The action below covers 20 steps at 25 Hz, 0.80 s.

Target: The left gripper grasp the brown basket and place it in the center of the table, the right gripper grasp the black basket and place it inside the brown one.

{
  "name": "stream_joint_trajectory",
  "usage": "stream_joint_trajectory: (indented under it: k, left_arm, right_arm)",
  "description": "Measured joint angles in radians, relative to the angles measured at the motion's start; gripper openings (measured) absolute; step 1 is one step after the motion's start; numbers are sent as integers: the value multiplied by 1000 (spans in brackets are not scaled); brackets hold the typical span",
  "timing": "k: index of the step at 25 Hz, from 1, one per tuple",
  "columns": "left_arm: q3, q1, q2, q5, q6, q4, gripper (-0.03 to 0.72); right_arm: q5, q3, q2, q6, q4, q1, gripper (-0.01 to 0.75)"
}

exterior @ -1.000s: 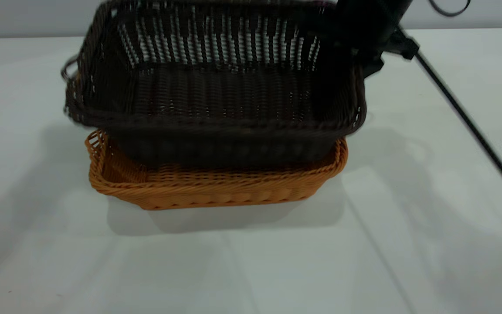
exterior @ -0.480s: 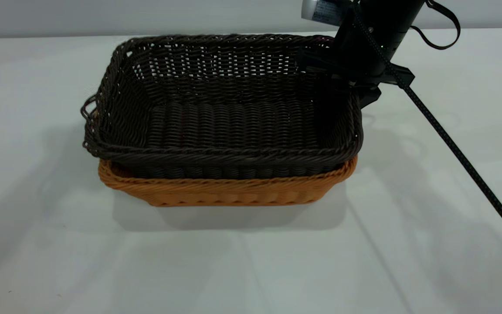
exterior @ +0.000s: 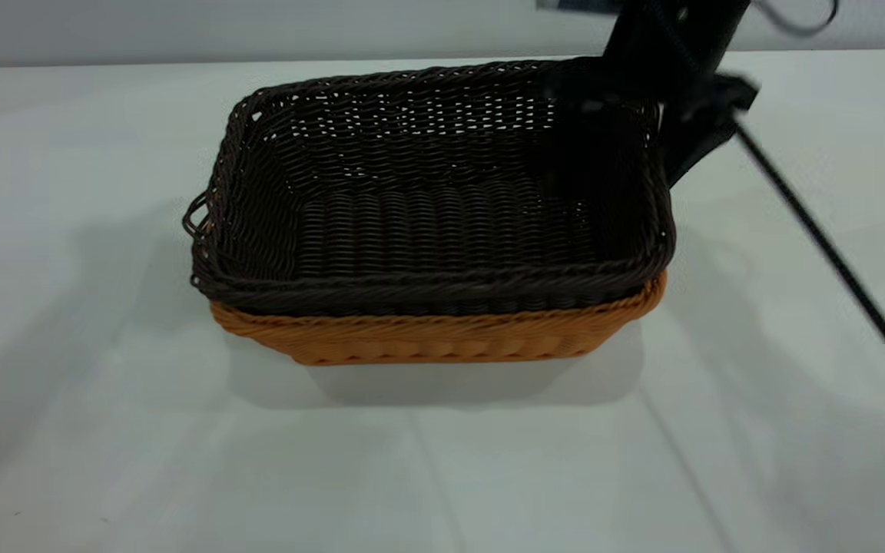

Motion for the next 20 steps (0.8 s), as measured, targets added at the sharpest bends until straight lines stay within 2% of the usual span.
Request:
stream_joint_trajectory:
  k: [6, 11, 15, 20]
  left_arm:
    - [0, 0, -33, 48, -3, 0, 494]
    - [0, 0, -90, 162, -6, 1, 494]
    - [0, 0, -181, 287, -66, 6, 484]
    - [0, 0, -317, 427, -240, 32, 436]
  right_arm:
    - [101, -50, -83, 31, -110, 0, 584]
    - [250, -121, -160, 82, -148, 0, 584]
    - [277, -132, -284, 84, -164, 0, 584]
    - [293, -126, -486, 119, -160, 0, 585]
